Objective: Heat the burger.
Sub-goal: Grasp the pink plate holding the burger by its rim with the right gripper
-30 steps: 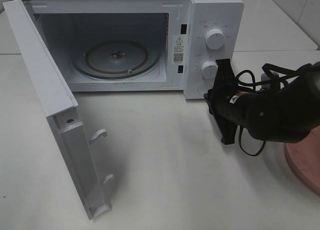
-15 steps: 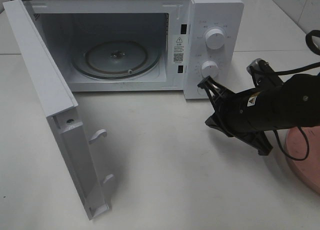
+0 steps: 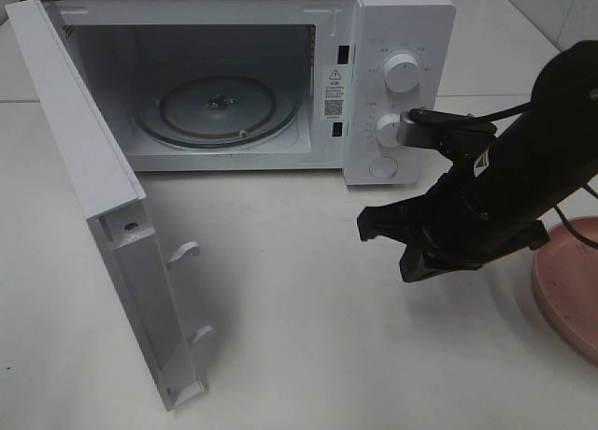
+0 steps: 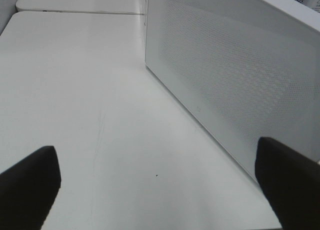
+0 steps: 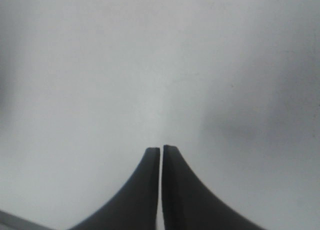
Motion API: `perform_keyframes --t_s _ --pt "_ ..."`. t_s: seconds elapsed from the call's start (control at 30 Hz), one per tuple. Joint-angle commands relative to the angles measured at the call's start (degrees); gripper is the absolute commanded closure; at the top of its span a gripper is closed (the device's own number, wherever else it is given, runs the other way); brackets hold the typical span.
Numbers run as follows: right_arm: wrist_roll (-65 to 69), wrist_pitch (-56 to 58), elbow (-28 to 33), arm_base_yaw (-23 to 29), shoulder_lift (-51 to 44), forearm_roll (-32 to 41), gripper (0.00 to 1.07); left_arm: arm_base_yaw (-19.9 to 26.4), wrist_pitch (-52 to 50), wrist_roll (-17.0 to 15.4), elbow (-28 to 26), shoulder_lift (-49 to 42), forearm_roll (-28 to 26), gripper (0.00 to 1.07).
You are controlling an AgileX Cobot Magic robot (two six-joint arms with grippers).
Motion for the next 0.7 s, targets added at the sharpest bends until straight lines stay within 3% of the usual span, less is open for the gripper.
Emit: perform_keyframes --t_s 0.03,0.37,0.4,0.43,0.47,0.5,0.53,0.6,0.7 --pt "-8.8 10.8 -3.0 -0.2 -0.4 -3.4 1.01 -0.1 -0.5 -0.2 0.2 -1.4 -0.5 0.09" --pt "-11.5 21.0 -7.9 -0.2 -0.4 -5.9 0.9 -0.1 -0.5 -0.2 0.2 -1.4 -0.5 0.09" --pt "-11.9 22.5 -8.4 -0.2 -0.7 -6.1 0.81 -0.1 -0.5 -0.2 0.2 -1.4 -0.5 0.09" --pt "-11.9 22.5 -8.4 -0.2 -0.7 -6.1 0.81 -0.1 -0.5 -0.2 0.2 -1.4 -0.5 0.09" --pt "-12.4 22.7 -8.4 -0.2 -1.4 -6.2 0.63 -0.1 -0.5 -0.2 0.2 -1.4 -0.5 0.09" --pt "-12.9 22.7 -8.4 -0.2 -1.9 -6.4 0.56 -0.1 -0.5 -0.2 0.2 -1.4 -0.5 0.09" --pt "-12.9 22.7 -8.4 -0.2 -1.9 -6.4 0.56 -0.1 -0.5 -0.2 0.2 -1.4 -0.5 0.09" --pt "-14.6 23.1 -8.4 -0.2 -4.1 -8.3 0.19 -0.1 -0.5 -0.2 0.2 -1.4 -0.5 0.09" --pt "-14.7 23.7 -8.4 -0.2 -4.5 -8.5 0.13 -0.1 -0.5 -0.2 0.2 -1.4 -0.5 0.09"
